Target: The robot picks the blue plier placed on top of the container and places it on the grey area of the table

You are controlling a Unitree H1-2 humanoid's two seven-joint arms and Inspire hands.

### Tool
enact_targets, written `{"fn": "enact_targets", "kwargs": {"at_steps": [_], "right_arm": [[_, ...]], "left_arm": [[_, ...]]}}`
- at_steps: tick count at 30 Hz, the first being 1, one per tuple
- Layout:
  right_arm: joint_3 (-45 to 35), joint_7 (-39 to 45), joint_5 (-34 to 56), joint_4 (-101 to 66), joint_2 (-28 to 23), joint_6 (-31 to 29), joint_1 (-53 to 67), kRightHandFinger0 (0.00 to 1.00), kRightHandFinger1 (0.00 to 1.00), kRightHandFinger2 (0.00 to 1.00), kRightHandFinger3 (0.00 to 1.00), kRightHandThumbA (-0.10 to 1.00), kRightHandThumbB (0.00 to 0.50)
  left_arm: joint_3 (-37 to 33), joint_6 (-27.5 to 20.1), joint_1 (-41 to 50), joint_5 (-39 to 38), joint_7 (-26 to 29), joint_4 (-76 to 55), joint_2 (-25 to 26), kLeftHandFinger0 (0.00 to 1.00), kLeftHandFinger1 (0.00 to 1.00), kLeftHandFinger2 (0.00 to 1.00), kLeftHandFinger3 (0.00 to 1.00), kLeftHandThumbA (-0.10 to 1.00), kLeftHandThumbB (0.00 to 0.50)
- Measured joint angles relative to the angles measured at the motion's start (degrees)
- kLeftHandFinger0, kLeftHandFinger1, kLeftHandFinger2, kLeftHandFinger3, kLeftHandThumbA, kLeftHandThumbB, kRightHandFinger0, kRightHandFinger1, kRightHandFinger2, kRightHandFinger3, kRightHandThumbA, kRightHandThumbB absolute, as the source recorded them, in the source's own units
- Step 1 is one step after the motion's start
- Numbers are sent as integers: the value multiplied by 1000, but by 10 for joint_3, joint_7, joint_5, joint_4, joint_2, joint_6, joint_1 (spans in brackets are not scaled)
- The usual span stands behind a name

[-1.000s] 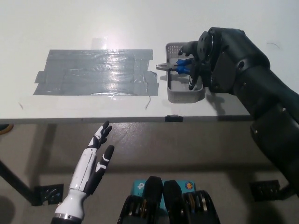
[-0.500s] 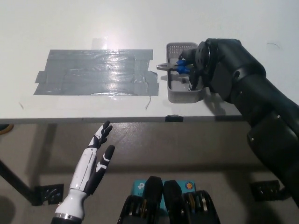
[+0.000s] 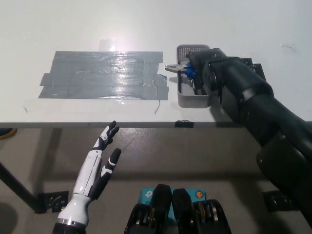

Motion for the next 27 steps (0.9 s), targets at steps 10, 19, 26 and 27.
{"fn": "enact_targets", "kwargs": {"at_steps": [10, 19, 26, 27], "right_arm": [[-1, -47, -5, 0, -3, -25, 7, 0, 6, 195, 608, -100, 275], [19, -132, -23, -1, -6, -45, 11, 0, 130, 588, 499, -100, 243], [62, -191, -57, -1, -15, -53, 11, 0, 17, 450, 543, -100, 280], [67, -201, -62, -2, -17, -56, 10, 0, 9, 437, 524, -100, 292]], "left_arm": [[-1, -17, -1, 1, 0, 4, 1, 1000, 1000, 902, 1000, 1000, 0], [-1, -18, -2, 1, 0, 6, 1, 1000, 1000, 832, 1000, 1000, 0], [-3, -20, -1, 4, 0, 15, 2, 1000, 1000, 833, 1000, 1000, 0], [-3, -20, -1, 4, 0, 15, 2, 1000, 1000, 829, 1000, 1000, 0]]}}
